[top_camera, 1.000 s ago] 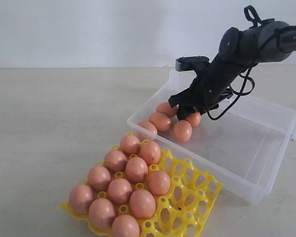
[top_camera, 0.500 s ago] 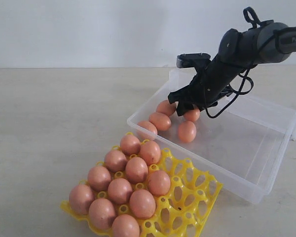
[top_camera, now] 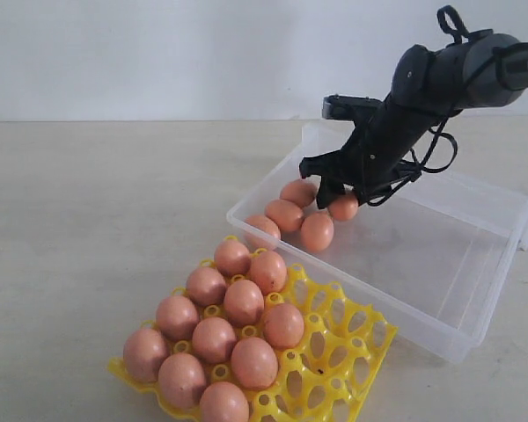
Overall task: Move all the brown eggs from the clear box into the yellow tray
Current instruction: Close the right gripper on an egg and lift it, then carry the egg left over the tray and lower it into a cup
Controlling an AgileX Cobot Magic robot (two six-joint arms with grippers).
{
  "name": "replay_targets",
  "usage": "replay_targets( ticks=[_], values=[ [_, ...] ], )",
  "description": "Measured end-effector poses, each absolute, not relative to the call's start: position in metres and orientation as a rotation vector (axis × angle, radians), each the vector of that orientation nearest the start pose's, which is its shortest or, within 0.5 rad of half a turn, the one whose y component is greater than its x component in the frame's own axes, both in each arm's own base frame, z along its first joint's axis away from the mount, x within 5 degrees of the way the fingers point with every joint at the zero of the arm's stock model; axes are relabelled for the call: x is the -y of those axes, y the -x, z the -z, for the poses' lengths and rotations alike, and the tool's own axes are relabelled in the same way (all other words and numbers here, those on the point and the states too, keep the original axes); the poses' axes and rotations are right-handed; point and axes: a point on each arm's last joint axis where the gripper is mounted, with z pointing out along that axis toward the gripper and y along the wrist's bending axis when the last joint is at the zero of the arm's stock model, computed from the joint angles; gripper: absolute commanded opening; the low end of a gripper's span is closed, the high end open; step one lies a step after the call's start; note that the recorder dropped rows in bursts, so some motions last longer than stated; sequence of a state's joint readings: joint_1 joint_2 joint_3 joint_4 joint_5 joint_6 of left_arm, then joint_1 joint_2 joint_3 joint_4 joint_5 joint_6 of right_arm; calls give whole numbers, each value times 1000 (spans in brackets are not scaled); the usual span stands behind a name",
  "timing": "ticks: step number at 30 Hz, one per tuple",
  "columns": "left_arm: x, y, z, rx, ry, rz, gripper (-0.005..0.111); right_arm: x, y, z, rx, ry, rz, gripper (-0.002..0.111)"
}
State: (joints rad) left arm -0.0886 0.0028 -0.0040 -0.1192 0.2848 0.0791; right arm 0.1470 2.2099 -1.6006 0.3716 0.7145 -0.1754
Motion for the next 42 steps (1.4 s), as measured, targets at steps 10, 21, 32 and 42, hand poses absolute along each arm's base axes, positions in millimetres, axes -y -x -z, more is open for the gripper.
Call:
replay_targets(
  ticks=[10, 21, 32, 42],
  values=[
    [8, -54, -189, -1765, -71, 119, 4, -84, -425, -241, -2661, 193, -371, 0],
    [8, -54, -189, -1765, -71, 119, 4, -69, -376, -371, -2189, 91, -325, 0],
    [8, -54, -189, -1765, -71, 119, 4, -46, -284, -335, -1963, -10, -259, 0],
    [8, -54, -189, -1765, -71, 119, 4, -29, -209, -224, -2125, -85, -199, 0]
  ],
)
